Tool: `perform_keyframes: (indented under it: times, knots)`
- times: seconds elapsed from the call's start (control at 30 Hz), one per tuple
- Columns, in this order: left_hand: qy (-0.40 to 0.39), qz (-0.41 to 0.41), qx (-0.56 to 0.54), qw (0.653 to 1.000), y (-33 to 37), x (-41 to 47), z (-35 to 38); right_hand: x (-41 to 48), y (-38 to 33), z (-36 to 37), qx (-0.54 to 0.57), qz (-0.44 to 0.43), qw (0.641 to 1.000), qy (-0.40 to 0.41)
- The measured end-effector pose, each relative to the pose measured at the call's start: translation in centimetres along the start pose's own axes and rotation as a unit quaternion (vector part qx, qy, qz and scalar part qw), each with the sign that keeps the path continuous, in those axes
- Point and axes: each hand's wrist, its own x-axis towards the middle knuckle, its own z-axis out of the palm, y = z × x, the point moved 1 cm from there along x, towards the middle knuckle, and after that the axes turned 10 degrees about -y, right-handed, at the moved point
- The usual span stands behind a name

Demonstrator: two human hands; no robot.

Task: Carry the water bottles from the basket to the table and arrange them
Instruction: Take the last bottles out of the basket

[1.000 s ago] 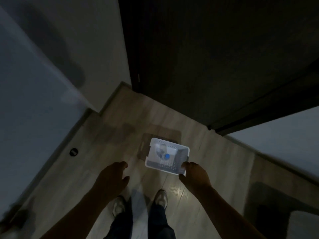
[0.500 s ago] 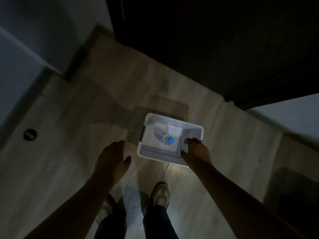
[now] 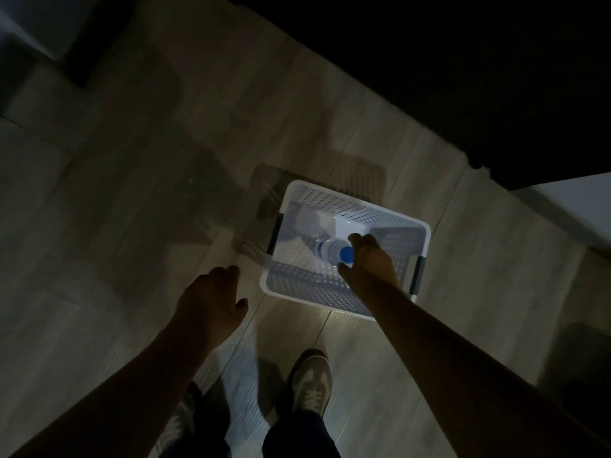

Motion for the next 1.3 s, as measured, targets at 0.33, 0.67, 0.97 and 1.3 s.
perform_keyframes:
  times: [0.33,0.67,0.97,1.3]
  knots:
    - [-0.008,0.012,0.018,1.000,-1.6,-0.7,0.0,1.5,-1.4,0.3,-0.020,0.044,0.999,-0.014]
    - [-0.015,0.016,-0.006,1.000,-0.4,-8.3,-4.4,-7.5,-3.5,-4.2,0.091,0.053,0.993,0.044]
    - [0.006,0.033,-0.094,0.995,1.6,-21.5,-11.5,-22.6,-8.3,-12.8,0.181,0.023,0.978,0.102]
    - [0.073,0.042,-0.204,0.975,3.0,-40.1,-18.2,-40.9,-13.7,-23.7,0.241,-0.028,0.958,0.155]
